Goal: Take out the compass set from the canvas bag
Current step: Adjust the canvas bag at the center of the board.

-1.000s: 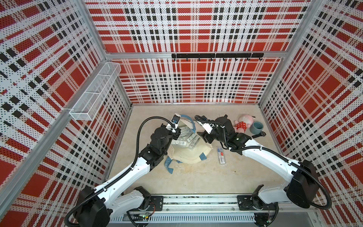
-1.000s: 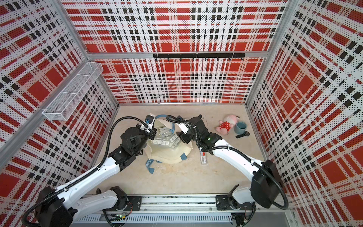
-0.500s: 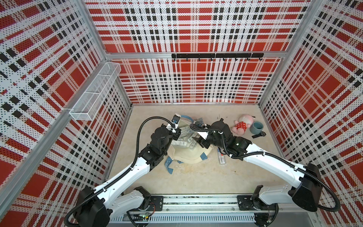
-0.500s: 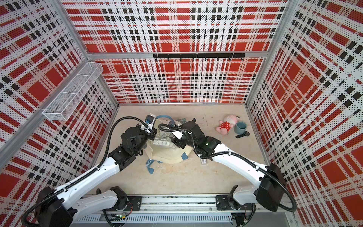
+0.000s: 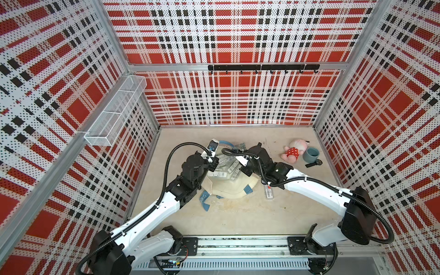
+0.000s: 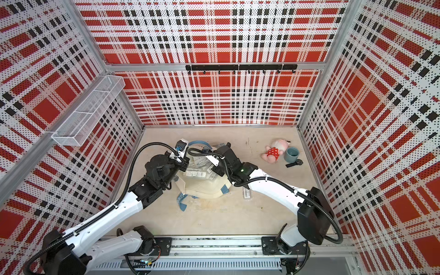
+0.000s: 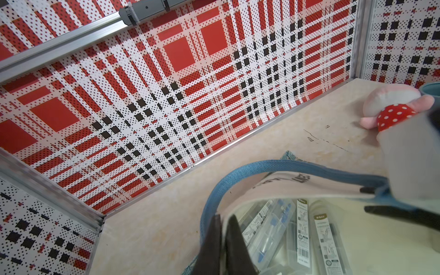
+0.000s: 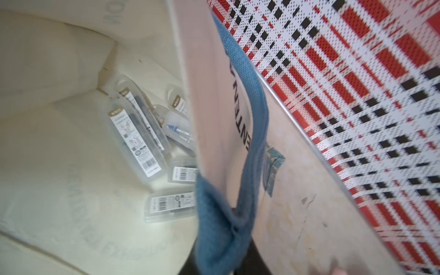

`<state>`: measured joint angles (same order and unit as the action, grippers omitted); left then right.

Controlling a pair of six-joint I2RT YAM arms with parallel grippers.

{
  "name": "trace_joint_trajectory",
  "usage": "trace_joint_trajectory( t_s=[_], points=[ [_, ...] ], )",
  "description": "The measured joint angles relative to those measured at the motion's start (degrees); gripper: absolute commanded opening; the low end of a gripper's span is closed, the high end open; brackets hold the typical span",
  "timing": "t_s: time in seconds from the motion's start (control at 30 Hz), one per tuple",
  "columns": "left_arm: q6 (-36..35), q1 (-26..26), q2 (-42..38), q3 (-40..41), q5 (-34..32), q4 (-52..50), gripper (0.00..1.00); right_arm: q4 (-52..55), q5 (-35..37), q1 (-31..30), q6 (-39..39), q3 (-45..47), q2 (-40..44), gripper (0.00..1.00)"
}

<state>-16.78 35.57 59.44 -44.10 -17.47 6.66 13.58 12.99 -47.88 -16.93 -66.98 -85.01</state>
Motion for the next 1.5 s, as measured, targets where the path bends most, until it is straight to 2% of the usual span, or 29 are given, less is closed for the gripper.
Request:
trace_joint_trajectory(
  t_s=[0.1, 0.17, 0.3, 0.5, 0.57, 0.63, 0.9, 0.93, 1.0, 1.17, 1.3, 1.37, 1.43, 1.5],
  points=[
    [0.1, 0.0, -0.5, -0.7, 1.0, -1.9, 0.63, 0.7, -1.2, 0.8, 1.1, -1.0, -0.2, 0.01],
    [-0.1, 0.1, -0.6, -1.5, 1.8, -3.1, 0.75, 1.5, -2.4, 1.5, 1.9, -1.9, -0.4, 0.00],
    [-1.4, 0.2, -0.5, -3.1, 3.5, -4.6, 0.84, 3.3, -5.2, 2.7, 3.6, -3.6, -0.7, 0.00],
    [-4.8, 2.5, 4.4, -6.8, 3.2, -6.2, 0.84, 5.0, -7.6, 3.5, 5.2, -5.9, -2.1, 0.00],
    [-5.8, 3.1, 6.4, -7.6, 2.4, -7.0, 0.81, 5.5, -8.1, 3.6, 5.5, -6.2, -2.2, 0.00],
    [-6.6, 3.3, 7.4, -7.8, 1.4, -8.1, 0.72, 5.7, -8.4, 3.9, 5.8, -6.3, -2.2, 0.00],
    [-7.5, 3.0, 7.5, -7.8, -0.5, -8.9, 0.16, 5.9, -9.7, 4.8, 6.1, -6.3, -2.2, 0.02],
    [-7.5, 3.0, 7.5, -7.8, -0.7, -8.7, 0.11, 5.9, -9.8, 4.9, 6.1, -6.3, -2.2, 0.04],
    [-7.4, 3.0, 7.5, -7.8, -0.8, -8.6, 0.02, 5.9, -10.1, 5.0, 6.3, -6.3, -2.2, 0.18],
    [-7.3, 3.0, 7.5, -7.8, -0.8, -8.6, 0.00, 6.3, -12.1, 5.2, 4.5, -5.9, -0.2, 0.34],
    [-6.8, 3.0, 7.5, -7.9, 0.5, -8.6, 0.00, 1.9, -16.9, 4.1, 2.5, 1.6, 9.7, 0.37],
    [-6.5, 3.0, 7.5, -8.0, 1.2, -8.6, 0.00, -2.9, -18.7, 0.7, 0.7, 7.9, 15.7, 0.39],
    [-6.3, 3.0, 7.3, -8.0, 1.7, -8.7, 0.00, -7.6, -20.2, -3.1, -0.8, 13.0, 17.6, 0.37],
    [-6.1, 3.0, 6.9, -8.0, 2.3, -8.7, 0.00, -11.1, -21.4, -5.9, -2.7, 16.0, 16.0, 0.35]
  ],
)
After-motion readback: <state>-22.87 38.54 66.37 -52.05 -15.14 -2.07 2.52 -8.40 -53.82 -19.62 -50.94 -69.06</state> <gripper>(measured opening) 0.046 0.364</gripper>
